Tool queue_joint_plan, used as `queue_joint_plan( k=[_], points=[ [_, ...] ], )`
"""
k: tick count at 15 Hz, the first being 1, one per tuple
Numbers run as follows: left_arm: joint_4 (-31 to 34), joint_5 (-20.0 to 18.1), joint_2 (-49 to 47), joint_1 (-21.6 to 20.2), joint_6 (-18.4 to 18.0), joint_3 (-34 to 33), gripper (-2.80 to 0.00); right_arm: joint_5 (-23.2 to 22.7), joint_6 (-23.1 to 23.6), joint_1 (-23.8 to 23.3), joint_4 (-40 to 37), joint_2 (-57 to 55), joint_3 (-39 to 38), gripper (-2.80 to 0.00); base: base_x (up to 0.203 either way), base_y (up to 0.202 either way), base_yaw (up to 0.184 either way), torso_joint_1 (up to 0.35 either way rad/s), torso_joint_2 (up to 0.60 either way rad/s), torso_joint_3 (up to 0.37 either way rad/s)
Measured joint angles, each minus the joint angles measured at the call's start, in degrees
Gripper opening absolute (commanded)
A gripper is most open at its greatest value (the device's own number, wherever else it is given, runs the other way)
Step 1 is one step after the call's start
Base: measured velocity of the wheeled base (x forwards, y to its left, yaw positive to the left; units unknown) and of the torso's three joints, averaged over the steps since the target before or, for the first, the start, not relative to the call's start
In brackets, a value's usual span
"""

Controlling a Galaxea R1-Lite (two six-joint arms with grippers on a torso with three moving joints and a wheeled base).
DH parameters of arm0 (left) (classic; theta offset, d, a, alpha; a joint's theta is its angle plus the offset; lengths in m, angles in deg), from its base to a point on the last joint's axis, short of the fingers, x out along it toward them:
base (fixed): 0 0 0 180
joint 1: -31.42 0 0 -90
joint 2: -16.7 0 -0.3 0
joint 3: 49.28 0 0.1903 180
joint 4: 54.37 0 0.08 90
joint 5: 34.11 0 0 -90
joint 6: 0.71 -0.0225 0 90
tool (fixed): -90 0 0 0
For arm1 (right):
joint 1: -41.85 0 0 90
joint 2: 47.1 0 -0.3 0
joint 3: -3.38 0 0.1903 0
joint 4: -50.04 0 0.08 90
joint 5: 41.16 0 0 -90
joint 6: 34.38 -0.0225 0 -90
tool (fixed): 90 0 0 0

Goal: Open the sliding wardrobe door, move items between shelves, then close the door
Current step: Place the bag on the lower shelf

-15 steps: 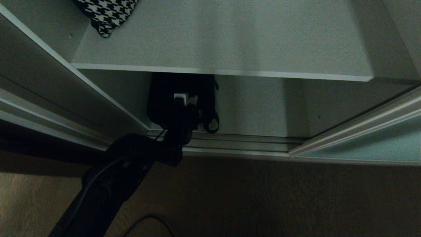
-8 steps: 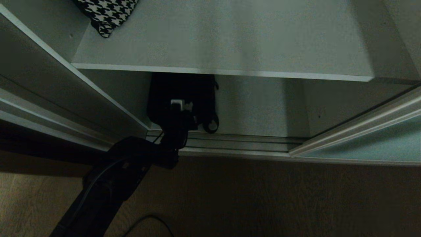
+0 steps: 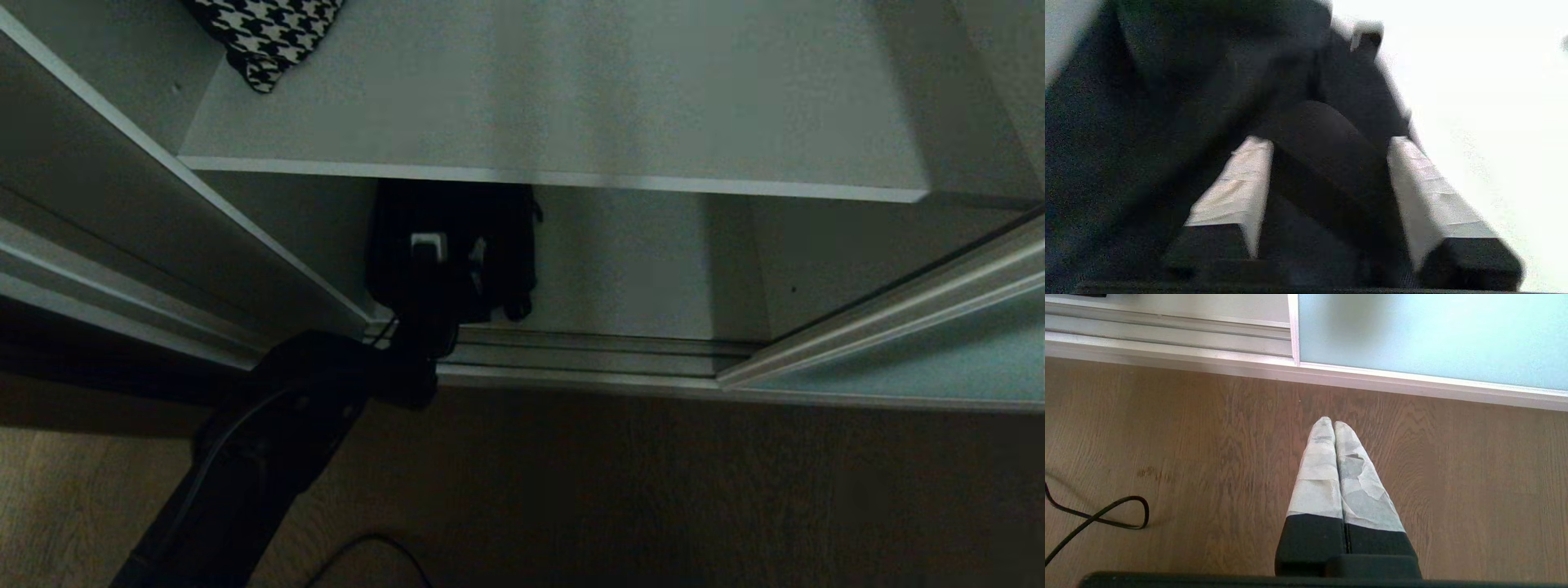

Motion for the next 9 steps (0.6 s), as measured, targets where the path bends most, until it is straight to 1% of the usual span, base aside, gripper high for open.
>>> queue_joint_plan(
  k=[2, 9],
  points=[
    [-1.8, 0.4, 1.8, -0.1, 0.6, 0.0, 0.0, 0.0, 0.0, 0.0, 0.0, 0.0, 0.0, -2.8, 0.0, 0.0, 0.0, 0.0, 0.0, 0.0],
    [-4.4, 1.8, 3.9, -1.7, 0.9, -0.1, 0.0, 0.0, 0.0, 0.0, 0.0, 0.0, 0.0, -2.8, 0.0, 0.0, 0.0, 0.0, 0.0, 0.0]
  ],
)
